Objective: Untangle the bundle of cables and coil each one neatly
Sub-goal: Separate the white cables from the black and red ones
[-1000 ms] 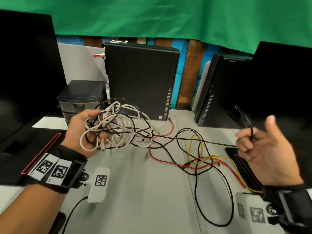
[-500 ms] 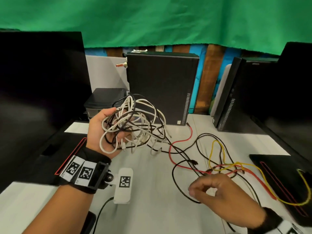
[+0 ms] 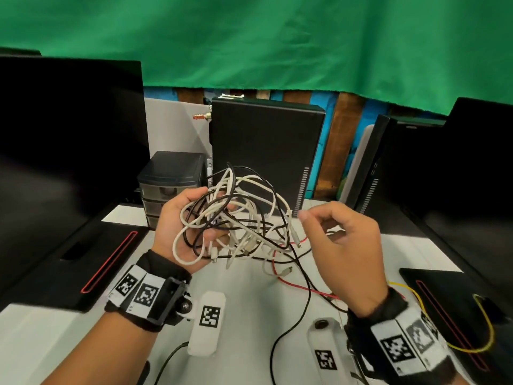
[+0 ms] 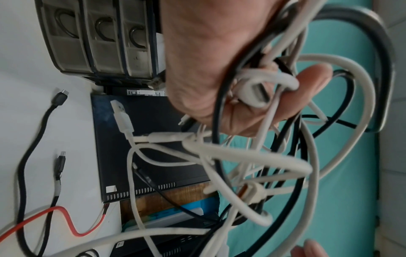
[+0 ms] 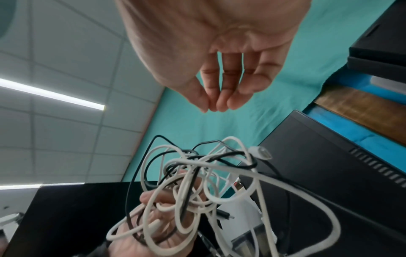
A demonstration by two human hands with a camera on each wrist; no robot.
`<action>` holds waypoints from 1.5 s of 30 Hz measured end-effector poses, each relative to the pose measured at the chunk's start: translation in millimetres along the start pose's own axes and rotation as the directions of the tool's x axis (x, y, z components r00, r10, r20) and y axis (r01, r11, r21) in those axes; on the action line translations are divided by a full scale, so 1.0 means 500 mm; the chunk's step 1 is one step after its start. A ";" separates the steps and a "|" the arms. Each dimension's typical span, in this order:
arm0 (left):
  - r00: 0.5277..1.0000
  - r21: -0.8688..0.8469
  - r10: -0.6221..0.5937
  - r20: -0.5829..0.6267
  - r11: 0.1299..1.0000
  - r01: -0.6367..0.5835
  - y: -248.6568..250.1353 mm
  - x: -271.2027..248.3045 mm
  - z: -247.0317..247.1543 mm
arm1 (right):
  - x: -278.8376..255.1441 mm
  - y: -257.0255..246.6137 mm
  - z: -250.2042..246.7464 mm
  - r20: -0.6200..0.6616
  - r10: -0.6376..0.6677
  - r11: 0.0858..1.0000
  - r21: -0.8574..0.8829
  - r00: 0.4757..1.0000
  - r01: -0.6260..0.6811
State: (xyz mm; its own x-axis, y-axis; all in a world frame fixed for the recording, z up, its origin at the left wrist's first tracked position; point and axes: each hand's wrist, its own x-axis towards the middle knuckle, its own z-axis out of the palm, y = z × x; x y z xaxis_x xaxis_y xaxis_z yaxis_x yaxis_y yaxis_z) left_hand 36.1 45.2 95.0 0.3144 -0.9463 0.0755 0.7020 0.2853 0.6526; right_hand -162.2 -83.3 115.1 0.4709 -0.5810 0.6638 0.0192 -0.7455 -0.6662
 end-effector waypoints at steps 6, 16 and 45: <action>0.993 -0.062 -0.015 0.121 0.998 0.023 -0.008 0.008 0.004 | -0.013 0.018 0.023 -0.093 0.258 0.966 0.048 0.962 -0.254; 0.996 -0.141 0.029 0.083 0.990 -0.017 0.023 0.001 -0.011 | -0.015 0.077 -0.043 0.369 0.459 0.841 0.114 0.808 -0.530; 0.996 -0.028 -0.003 -0.087 1.000 0.001 -0.003 -0.006 0.046 | 0.032 0.151 -0.145 -0.030 0.477 0.872 0.143 0.878 -0.469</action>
State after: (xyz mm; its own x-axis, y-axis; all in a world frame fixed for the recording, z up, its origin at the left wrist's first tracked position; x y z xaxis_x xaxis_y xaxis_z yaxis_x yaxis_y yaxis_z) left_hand 19.5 44.2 111.5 0.3666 -0.9304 0.0074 0.7198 0.2886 0.6313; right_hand -217.2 -172.5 99.8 0.3966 -0.8758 0.2750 -0.0782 -0.3308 -0.9405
